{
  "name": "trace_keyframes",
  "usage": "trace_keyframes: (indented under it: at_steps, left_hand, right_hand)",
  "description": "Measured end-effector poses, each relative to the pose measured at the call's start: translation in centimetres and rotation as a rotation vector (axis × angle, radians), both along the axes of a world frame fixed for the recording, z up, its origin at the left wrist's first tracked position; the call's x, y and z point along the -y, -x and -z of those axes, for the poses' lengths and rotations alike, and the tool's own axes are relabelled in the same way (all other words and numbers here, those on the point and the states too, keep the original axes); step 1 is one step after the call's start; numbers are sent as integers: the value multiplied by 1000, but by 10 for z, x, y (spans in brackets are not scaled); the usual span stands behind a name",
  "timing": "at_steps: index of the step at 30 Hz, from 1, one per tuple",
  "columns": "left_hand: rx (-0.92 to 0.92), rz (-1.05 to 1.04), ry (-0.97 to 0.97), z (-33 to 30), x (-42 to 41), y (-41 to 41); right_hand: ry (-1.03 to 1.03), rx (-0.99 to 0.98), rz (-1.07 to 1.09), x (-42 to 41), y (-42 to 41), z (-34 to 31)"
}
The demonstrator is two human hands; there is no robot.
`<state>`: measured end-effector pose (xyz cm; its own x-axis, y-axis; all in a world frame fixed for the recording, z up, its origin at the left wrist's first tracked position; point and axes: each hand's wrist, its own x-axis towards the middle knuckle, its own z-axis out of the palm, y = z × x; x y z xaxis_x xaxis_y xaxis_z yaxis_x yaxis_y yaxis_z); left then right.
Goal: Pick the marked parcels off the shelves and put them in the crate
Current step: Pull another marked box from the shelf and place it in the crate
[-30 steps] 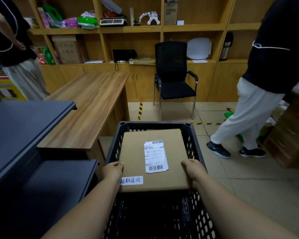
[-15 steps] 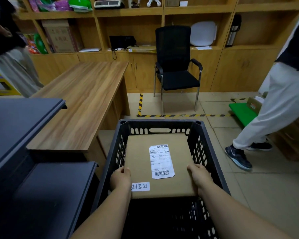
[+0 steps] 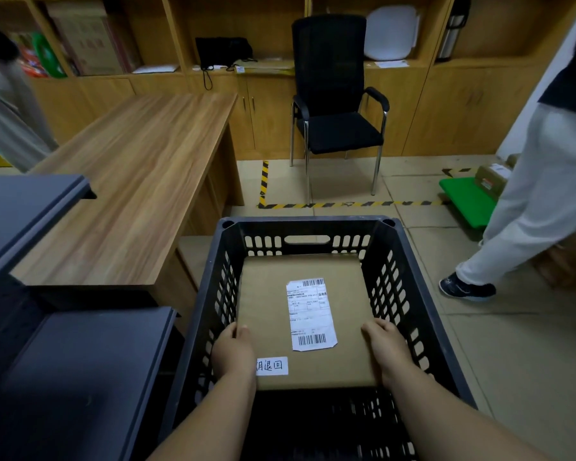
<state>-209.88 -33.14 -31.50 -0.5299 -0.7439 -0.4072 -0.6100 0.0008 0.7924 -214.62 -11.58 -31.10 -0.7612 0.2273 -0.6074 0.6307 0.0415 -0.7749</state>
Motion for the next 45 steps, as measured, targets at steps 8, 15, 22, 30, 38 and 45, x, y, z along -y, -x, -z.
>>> trace_keyframes:
  at_steps: [8, 15, 22, 30, 38, 45]
  left_hand:
    - [16, 3, 6, 2, 2, 1]
    - [73, 15, -7, -2, 3, 0]
    - [56, 80, 57, -31, -4, -6]
    - [22, 285, 423, -99, -25, -41]
    - [110, 497, 1093, -155, -48, -107]
    - [139, 495, 1189, -173, -54, -165]
  right_hand:
    - [3, -3, -3, 0, 1, 2]
    - [-42, 25, -92, -1, 4, -5]
    - [-237, -75, -198, 1, 0, -36]
    - [-640, -329, -500, 2, -34, -101]
    - [-994, -645, -645, -5, -100, -145]
    - [-1040, -769, -721, -8, -147, -158]
